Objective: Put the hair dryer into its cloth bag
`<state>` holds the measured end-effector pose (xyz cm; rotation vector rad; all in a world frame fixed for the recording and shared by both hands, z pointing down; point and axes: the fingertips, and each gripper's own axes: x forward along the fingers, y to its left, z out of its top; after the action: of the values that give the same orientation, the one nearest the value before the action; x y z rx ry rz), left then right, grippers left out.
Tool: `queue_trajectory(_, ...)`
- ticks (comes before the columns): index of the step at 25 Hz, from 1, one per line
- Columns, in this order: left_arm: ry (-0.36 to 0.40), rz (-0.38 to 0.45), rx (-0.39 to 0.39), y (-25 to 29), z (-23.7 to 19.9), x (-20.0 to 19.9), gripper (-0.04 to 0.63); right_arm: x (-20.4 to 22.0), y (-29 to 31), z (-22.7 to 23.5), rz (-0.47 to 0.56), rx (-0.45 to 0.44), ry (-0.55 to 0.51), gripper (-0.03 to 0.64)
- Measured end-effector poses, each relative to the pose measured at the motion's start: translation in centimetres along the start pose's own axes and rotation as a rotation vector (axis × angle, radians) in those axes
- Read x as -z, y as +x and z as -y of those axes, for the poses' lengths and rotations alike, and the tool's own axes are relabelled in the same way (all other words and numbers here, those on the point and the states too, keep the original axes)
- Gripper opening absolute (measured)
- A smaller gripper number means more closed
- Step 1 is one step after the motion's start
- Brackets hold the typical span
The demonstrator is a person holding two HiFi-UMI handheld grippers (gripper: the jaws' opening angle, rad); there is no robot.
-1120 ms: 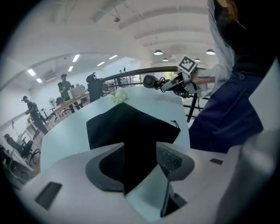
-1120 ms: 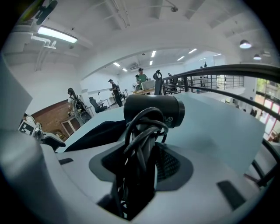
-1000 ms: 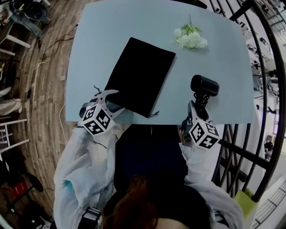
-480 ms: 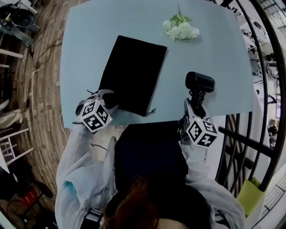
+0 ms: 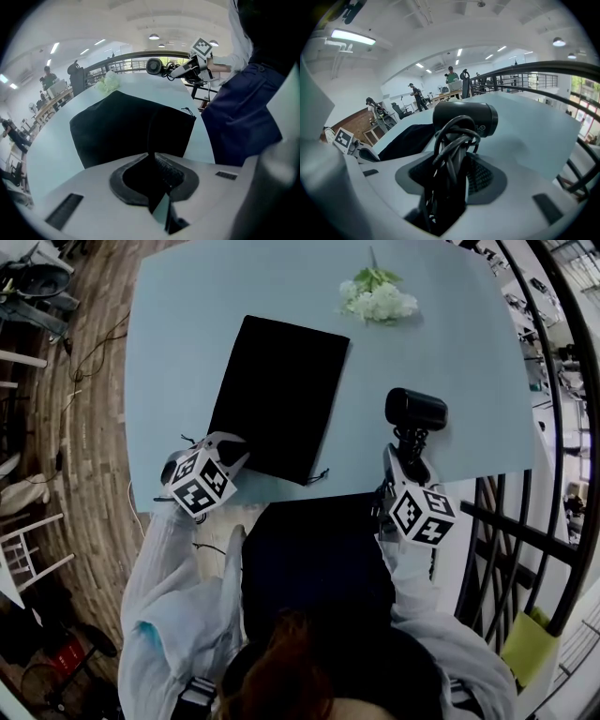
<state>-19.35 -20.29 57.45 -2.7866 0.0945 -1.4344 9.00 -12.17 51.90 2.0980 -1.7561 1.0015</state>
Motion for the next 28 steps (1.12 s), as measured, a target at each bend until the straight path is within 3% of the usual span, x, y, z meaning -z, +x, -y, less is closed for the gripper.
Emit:
queue_trajectory(10,-0.205,0.12,0.052,-1.3,-1.2,-2.4,0.023,-0.4,-0.3,-0.6,0.014,-0.015,-0.011,0.204)
queue_trajectory(13,-0.308,0.171,0.085,-1.7,-1.1,-3.7,0.021,-0.6,-0.7,-0.7,0.018,-0.038,-0.023,0.204)
queue_trajectory(22,-0.574,0.358,0.105,-2.2,-2.5,-9.6,0.02,-2.0,-1.2,-0.8,0.024,-0.182,-0.12,0.204)
queue_trajectory(28,-0.671,0.434,0.085,-3.2,-4.7,-14.7,0.02,-2.2,-2.1,-1.6,-0.046,-0.333,-0.254,0.204)
